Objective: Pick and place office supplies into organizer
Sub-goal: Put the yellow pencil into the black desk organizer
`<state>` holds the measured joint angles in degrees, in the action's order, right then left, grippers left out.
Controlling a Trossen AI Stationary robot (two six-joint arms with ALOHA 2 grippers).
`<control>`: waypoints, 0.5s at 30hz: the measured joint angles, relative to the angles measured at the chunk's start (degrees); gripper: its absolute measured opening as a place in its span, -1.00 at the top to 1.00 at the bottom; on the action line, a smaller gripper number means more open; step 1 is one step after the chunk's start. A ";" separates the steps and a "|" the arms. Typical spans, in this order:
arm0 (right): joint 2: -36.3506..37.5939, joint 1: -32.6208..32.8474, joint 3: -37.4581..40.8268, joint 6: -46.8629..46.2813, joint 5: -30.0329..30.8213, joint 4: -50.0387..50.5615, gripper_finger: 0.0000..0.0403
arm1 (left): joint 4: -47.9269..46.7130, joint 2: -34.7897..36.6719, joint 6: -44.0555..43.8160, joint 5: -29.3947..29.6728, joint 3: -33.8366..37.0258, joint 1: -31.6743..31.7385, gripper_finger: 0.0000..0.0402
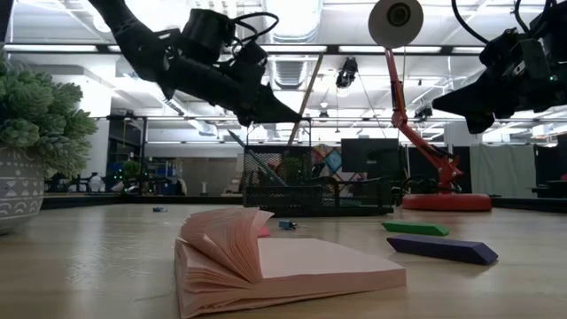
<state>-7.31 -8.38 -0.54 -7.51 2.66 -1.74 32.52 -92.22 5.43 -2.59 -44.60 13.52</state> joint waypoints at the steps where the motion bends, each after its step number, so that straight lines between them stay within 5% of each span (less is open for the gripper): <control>1: 0.00 0.01 0.00 0.00 0.00 0.00 0.96 | -0.46 -0.33 0.03 0.03 0.01 0.00 0.99; 15: 0.00 0.01 -0.02 0.14 0.00 0.96 0.96 | 0.04 -1.91 2.97 0.05 0.12 0.00 0.99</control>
<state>-7.31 -8.37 -0.56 -7.37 2.66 -0.77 32.55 -94.13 8.39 -2.55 -44.48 13.52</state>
